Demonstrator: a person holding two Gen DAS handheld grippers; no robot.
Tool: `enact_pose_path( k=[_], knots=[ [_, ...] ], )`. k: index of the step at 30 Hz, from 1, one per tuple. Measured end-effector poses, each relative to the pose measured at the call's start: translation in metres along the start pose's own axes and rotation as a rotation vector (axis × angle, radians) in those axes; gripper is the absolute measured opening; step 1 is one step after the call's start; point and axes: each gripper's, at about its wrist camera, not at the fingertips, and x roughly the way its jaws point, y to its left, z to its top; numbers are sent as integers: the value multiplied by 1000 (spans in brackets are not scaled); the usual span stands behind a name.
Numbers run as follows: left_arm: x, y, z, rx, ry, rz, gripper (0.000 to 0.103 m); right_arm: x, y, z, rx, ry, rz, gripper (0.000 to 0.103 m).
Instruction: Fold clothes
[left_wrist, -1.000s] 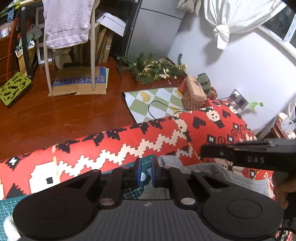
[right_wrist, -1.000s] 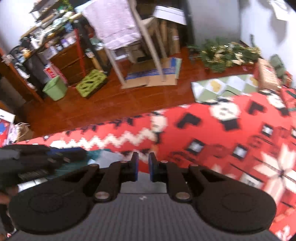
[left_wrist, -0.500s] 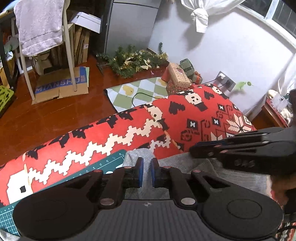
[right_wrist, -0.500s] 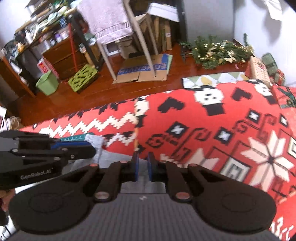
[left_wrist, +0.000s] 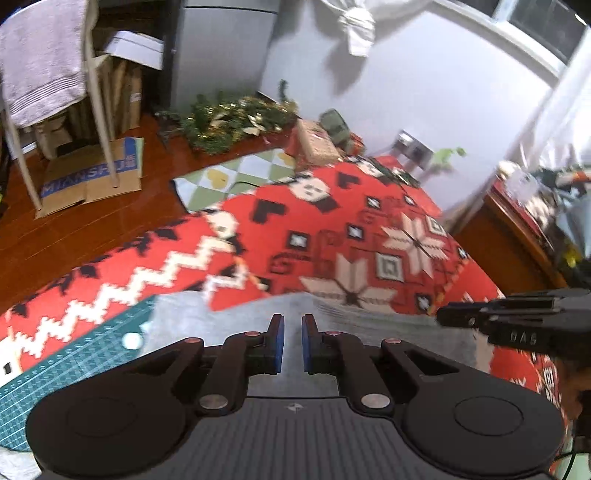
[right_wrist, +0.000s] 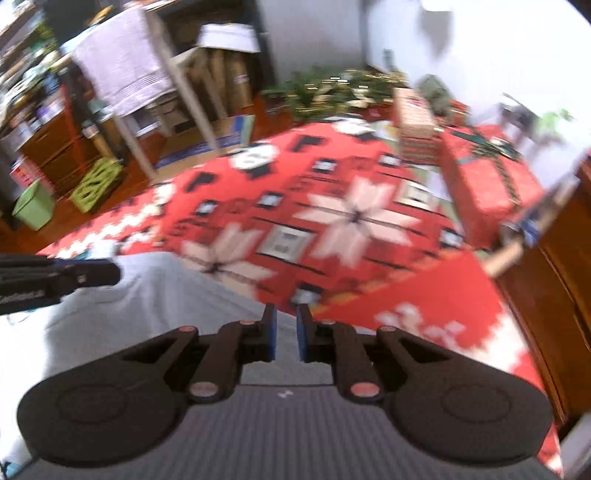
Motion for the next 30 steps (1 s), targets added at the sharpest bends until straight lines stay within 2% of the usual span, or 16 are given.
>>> enact_pose_path(
  k=[3,5,10,12,13,14,18,23,30],
  knots=[
    [8,-10,1,30,16,-2,9,-4,-23,-5,28,-12,-54,26],
    [13,-13,2,42,25,5,9,-2,-35,-6,25,-7,-63,26],
    [24,-11,5,43,38,38,9,4,-44,-6,3,7,-20,26],
    [28,-8,7,34,40,46,9,6,-39,-5,-36,13,-7,21],
    [29,-6,9,30,41,47,9,8,-36,-5,-53,20,3,5],
    [30,-6,10,31,42,45,9,9,-33,-4,-66,27,10,2],
    [36,-8,12,60,50,25,8,3,-32,-2,-62,-6,-30,1],
    [42,-13,11,115,51,41,9,2,-39,1,-31,-32,-78,1],
    [42,-5,9,94,29,55,9,8,-42,-3,14,-25,-129,1]
  ],
)
